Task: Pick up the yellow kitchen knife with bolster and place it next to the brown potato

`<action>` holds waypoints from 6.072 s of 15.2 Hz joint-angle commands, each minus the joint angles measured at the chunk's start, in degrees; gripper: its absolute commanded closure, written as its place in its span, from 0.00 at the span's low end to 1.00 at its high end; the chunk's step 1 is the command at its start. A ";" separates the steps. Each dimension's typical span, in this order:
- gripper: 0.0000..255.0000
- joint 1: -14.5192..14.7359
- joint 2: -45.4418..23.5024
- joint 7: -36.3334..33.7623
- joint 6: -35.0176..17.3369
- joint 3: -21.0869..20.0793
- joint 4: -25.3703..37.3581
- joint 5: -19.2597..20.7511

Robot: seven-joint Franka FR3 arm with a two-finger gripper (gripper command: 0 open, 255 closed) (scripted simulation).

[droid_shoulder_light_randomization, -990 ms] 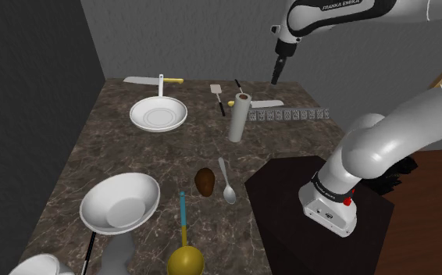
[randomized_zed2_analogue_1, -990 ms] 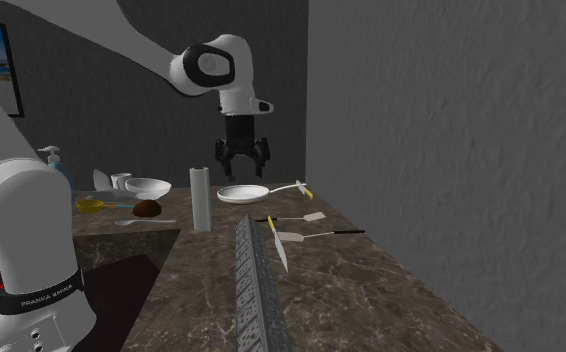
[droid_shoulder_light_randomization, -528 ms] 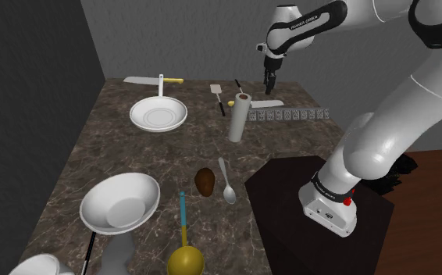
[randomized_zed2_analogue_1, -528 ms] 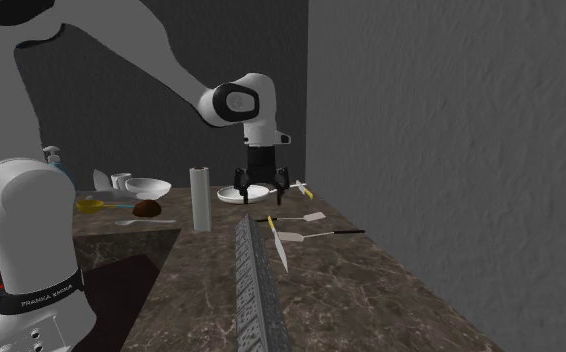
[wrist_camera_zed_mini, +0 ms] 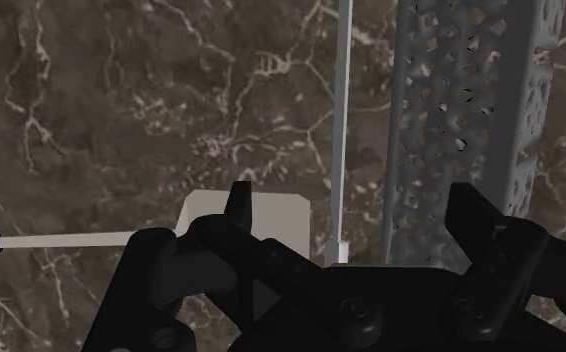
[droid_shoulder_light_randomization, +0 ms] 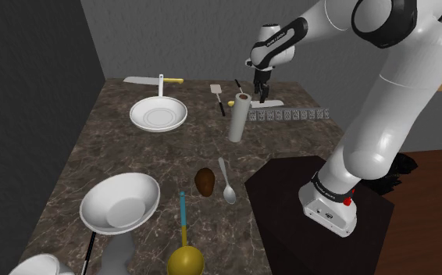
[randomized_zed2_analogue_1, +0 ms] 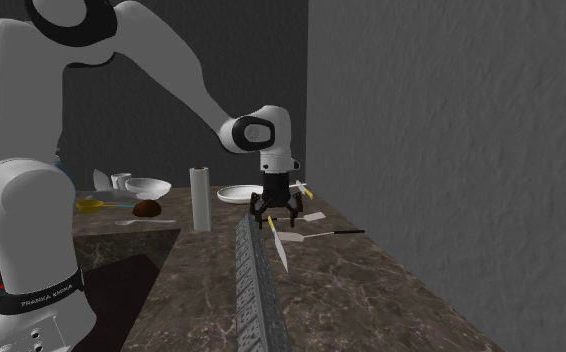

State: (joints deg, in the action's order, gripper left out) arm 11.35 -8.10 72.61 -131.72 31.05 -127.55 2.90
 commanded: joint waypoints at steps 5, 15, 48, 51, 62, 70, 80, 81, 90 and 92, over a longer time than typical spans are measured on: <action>0.00 -0.85 -4.08 2.04 -4.97 -0.67 -1.35 -2.53; 1.00 -0.86 -4.07 2.03 -4.96 -0.68 -1.35 -2.51; 1.00 0.86 8.66 -1.73 13.74 0.30 6.08 4.65; 1.00 1.62 10.09 -3.46 15.27 -0.51 6.17 5.26; 1.00 8.97 14.40 -19.79 16.64 -9.30 1.74 5.42; 1.00 14.34 12.83 -30.10 17.81 -15.51 3.39 3.05; 1.00 20.78 6.17 -41.62 19.94 -22.25 11.30 -0.19; 1.00 21.40 5.25 -42.70 20.24 -22.84 12.46 -0.46; 1.00 26.75 -4.97 -51.87 24.02 -27.37 26.11 -2.16; 1.00 27.90 -7.74 -53.77 25.23 -28.18 30.04 -2.36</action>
State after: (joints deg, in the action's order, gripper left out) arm 38.65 -14.20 19.86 -107.60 3.29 -100.23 0.68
